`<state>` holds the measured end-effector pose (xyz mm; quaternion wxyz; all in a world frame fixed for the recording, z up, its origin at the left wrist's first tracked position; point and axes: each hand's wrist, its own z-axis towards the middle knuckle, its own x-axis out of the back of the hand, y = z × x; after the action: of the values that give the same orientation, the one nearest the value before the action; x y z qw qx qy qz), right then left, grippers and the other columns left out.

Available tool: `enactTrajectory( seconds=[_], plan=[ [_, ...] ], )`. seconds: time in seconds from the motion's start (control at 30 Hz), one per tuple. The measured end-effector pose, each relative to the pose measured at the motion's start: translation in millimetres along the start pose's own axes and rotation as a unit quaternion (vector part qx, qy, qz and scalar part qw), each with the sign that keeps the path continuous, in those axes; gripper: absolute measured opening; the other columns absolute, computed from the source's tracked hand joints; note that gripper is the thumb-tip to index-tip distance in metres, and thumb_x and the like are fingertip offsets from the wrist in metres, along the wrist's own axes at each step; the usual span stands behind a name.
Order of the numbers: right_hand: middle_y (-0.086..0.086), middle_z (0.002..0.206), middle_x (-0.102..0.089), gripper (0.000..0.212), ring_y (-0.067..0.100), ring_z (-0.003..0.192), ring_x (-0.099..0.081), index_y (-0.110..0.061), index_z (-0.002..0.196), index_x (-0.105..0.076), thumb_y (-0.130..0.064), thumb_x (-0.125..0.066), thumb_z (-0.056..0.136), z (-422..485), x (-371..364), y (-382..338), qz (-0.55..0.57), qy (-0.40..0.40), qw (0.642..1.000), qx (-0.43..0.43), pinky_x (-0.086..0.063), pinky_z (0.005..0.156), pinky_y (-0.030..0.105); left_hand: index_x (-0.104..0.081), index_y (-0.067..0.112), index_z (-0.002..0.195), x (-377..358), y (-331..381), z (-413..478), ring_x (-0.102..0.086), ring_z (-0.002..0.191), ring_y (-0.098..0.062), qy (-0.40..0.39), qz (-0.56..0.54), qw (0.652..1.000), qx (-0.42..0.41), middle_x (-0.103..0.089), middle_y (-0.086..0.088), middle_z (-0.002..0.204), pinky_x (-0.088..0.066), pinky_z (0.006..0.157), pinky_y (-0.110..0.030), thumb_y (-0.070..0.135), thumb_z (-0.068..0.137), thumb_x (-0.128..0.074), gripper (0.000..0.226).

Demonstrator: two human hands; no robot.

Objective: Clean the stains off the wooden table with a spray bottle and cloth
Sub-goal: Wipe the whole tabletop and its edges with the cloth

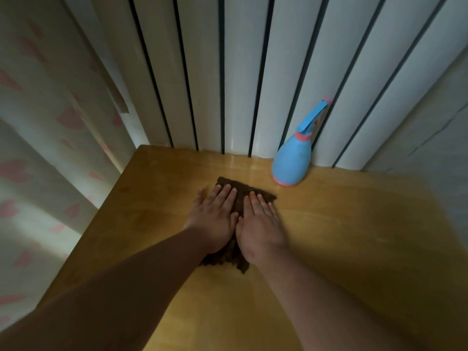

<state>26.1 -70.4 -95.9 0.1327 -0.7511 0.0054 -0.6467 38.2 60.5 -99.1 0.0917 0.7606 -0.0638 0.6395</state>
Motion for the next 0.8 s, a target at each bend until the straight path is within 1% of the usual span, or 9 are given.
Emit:
enactTrajectory(
  seconds=[0.17,0.37,0.5,0.63,0.8],
  plan=[
    [0.004,0.162,0.0,0.057,0.017,0.149,0.004,-0.012,0.154,-0.003,-0.034,-0.017,0.103,40.3,2.1,2.8,-0.006,0.008,1.0,-0.017,0.002,0.121,0.037,0.004,0.022,0.157,4.3,-8.4,47.6,0.01,0.151,-0.016,0.006,0.024,1.0,-0.001,0.006,0.002,0.165,0.007,0.121,-0.046,0.046,0.103,-0.008,0.06],
    [0.007,0.162,0.001,0.061,0.019,0.149,0.003,-0.01,0.154,-0.001,-0.029,-0.025,0.102,74.5,6.9,5.7,-0.011,0.008,0.999,-0.029,0.001,0.121,0.038,0.003,0.023,0.158,7.6,-18.9,85.6,0.008,0.151,-0.015,0.009,0.021,1.0,-0.014,0.005,0.003,0.165,0.004,0.122,-0.048,0.047,0.103,-0.009,0.061],
    [0.006,0.162,0.001,0.059,0.019,0.149,0.003,-0.01,0.154,-0.002,-0.026,-0.021,0.101,92.5,7.4,6.8,0.015,0.012,0.999,-0.039,-0.002,0.121,0.038,0.001,0.023,0.158,8.6,-23.6,106.1,0.005,0.152,-0.016,0.014,0.012,1.0,-0.023,0.002,0.002,0.166,0.002,0.122,-0.05,0.046,0.104,-0.01,0.06],
    [0.006,0.162,0.002,0.063,0.02,0.149,0.003,-0.009,0.154,-0.001,-0.022,-0.029,0.1,97.4,5.6,7.6,0.005,0.009,0.999,-0.041,-0.002,0.121,0.038,-0.001,0.021,0.158,10.3,-23.7,112.0,0.003,0.152,-0.016,0.018,0.012,0.999,-0.027,0.0,0.001,0.166,0.003,0.122,-0.049,0.045,0.104,-0.012,0.06],
    [0.006,0.162,-0.003,0.058,0.019,0.149,-0.003,-0.009,0.154,-0.006,-0.027,-0.021,0.102,98.2,5.6,6.0,0.002,0.008,0.999,-0.051,-0.004,0.121,0.037,-0.001,0.02,0.158,15.9,-21.7,103.6,0.0,0.152,-0.018,0.011,0.045,0.999,-0.018,-0.001,0.001,0.166,0.002,0.122,-0.049,0.046,0.103,-0.008,0.061]
  ],
)
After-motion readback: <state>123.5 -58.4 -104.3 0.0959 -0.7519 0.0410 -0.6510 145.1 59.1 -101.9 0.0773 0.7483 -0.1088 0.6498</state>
